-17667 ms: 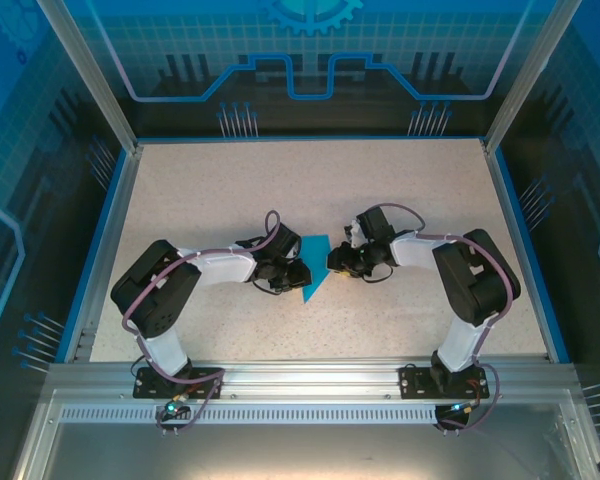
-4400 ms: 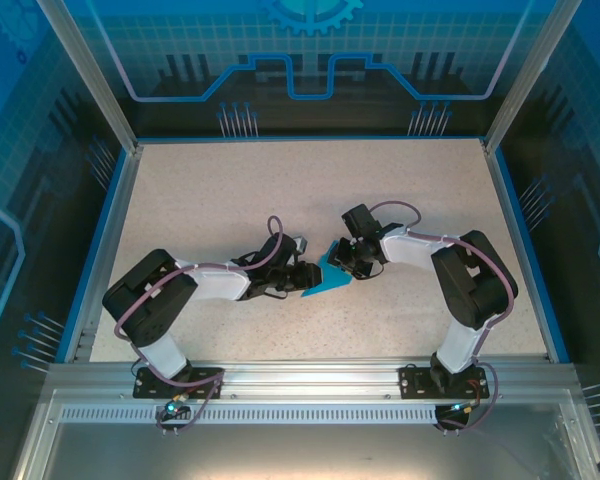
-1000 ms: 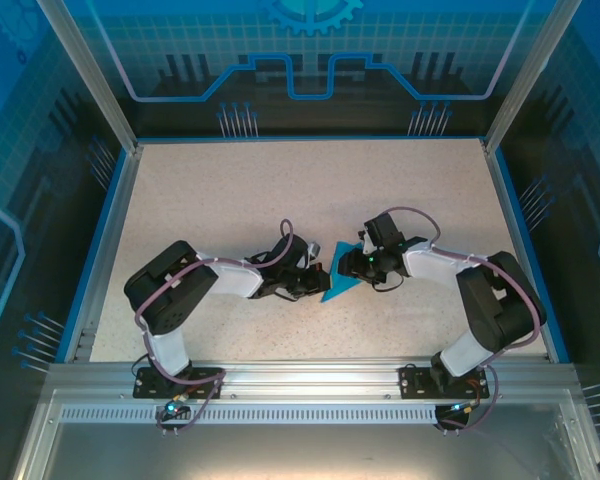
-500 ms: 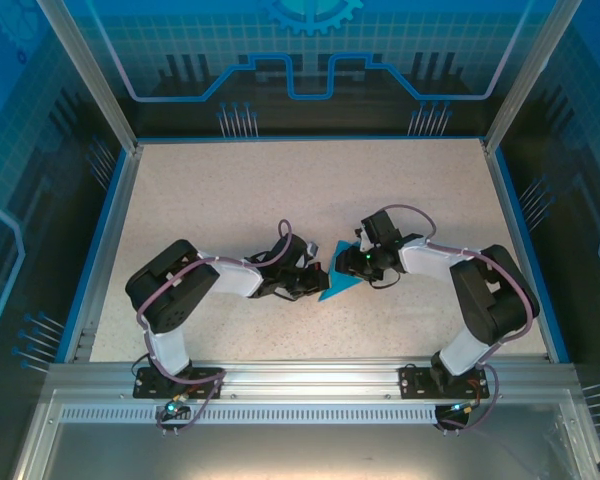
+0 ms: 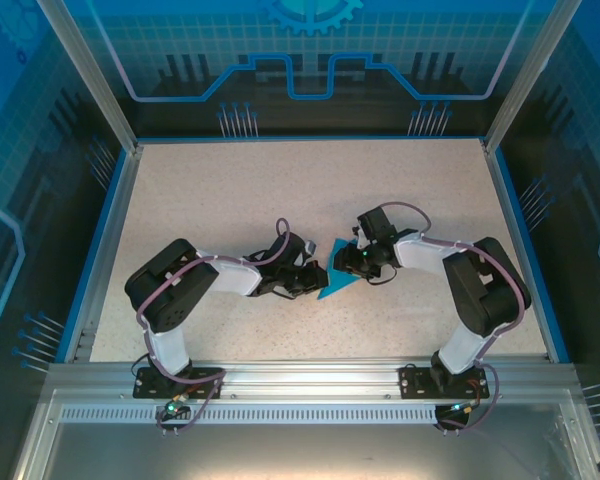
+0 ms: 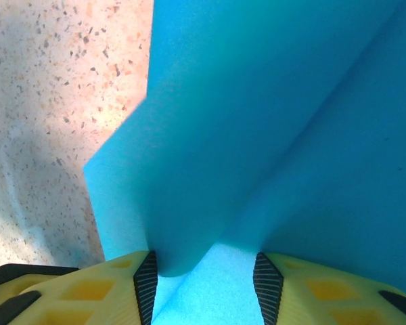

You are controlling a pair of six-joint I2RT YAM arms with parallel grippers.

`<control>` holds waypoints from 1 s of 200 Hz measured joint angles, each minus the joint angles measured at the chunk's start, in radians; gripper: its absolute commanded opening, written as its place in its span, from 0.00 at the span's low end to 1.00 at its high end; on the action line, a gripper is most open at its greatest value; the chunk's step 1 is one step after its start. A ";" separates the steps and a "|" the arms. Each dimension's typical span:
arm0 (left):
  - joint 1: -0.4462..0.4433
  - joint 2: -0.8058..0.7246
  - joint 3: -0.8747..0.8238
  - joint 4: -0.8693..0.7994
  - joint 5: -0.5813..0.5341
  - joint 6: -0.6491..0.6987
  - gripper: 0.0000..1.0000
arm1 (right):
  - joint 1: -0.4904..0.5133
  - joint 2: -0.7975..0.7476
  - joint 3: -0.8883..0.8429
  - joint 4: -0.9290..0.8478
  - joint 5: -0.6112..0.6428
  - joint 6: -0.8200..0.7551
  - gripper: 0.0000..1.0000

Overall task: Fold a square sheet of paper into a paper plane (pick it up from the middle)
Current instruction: Fourth fold the wing at the center of the table.

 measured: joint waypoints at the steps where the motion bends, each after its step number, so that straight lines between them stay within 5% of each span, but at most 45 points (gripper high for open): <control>1: 0.000 0.000 0.000 0.000 0.000 0.001 0.17 | 0.000 0.000 0.001 0.000 0.000 0.001 0.46; 53: 0.003 0.000 -0.007 0.003 0.002 0.007 0.26 | 0.006 0.021 0.032 -0.038 0.033 0.039 0.46; 162: 0.007 0.007 -0.005 0.008 0.036 0.058 0.13 | 0.012 0.030 0.046 -0.056 0.060 0.108 0.45; 200: 0.021 0.011 -0.005 0.008 0.046 0.060 0.21 | 0.012 0.038 0.057 -0.069 0.064 0.135 0.44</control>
